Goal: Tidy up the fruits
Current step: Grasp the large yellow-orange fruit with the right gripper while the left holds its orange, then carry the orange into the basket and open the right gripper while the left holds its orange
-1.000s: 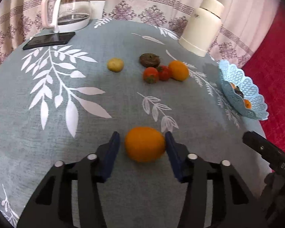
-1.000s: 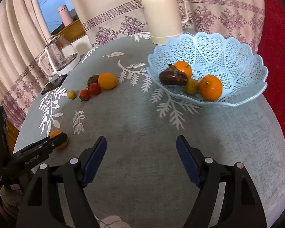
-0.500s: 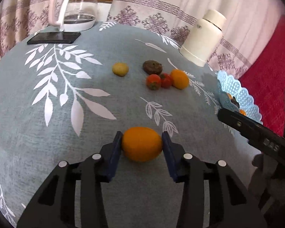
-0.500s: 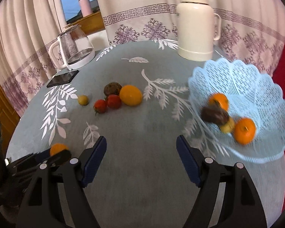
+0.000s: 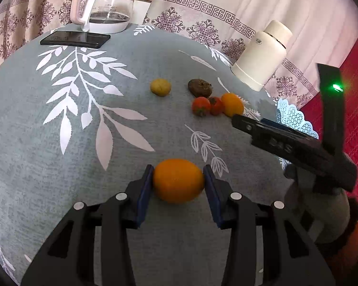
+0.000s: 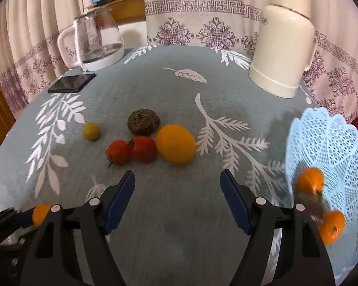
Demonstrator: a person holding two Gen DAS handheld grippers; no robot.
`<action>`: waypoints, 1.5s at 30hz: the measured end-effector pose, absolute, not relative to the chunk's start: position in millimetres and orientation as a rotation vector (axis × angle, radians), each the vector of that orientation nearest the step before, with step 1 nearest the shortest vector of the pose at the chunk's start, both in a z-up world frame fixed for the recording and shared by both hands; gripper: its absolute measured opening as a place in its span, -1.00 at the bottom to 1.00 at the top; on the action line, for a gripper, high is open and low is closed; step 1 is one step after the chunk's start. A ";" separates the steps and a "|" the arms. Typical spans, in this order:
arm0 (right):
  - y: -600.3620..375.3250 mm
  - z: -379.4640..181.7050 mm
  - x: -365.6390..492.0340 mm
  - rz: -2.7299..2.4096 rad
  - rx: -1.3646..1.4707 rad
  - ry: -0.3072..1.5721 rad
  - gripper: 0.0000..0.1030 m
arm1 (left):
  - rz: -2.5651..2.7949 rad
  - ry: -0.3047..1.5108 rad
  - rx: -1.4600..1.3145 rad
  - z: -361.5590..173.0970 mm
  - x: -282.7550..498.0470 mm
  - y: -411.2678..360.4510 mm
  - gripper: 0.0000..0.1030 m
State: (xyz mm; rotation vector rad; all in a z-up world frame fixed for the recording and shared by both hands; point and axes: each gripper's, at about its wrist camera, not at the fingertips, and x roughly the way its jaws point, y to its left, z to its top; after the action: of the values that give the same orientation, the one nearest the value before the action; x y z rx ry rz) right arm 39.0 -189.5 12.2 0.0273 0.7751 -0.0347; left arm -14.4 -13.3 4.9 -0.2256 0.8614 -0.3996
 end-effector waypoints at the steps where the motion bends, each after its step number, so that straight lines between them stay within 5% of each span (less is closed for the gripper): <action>1: -190.6 11.4 43.1 -0.042 0.027 0.778 0.41 | -0.400 0.862 -0.228 4.6 -14.3 -12.5 -0.16; 14: -196.0 9.5 73.2 -0.045 0.032 0.781 0.31 | -0.412 0.869 -0.255 3.0 -12.2 -8.9 -0.16; 24: -204.8 6.3 74.7 0.042 0.161 0.799 -0.17 | -0.417 0.868 -0.263 3.3 -12.5 -8.1 -0.16; 45: -196.0 35.2 25.7 0.033 0.175 0.694 -0.18 | -0.428 0.846 -0.251 7.3 -14.2 -11.0 -0.17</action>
State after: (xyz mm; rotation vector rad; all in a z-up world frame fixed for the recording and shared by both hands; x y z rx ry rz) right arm 25.7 -196.0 35.2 0.1748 0.6944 0.0327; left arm -14.2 -11.0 7.3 -0.2507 0.8465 -0.4282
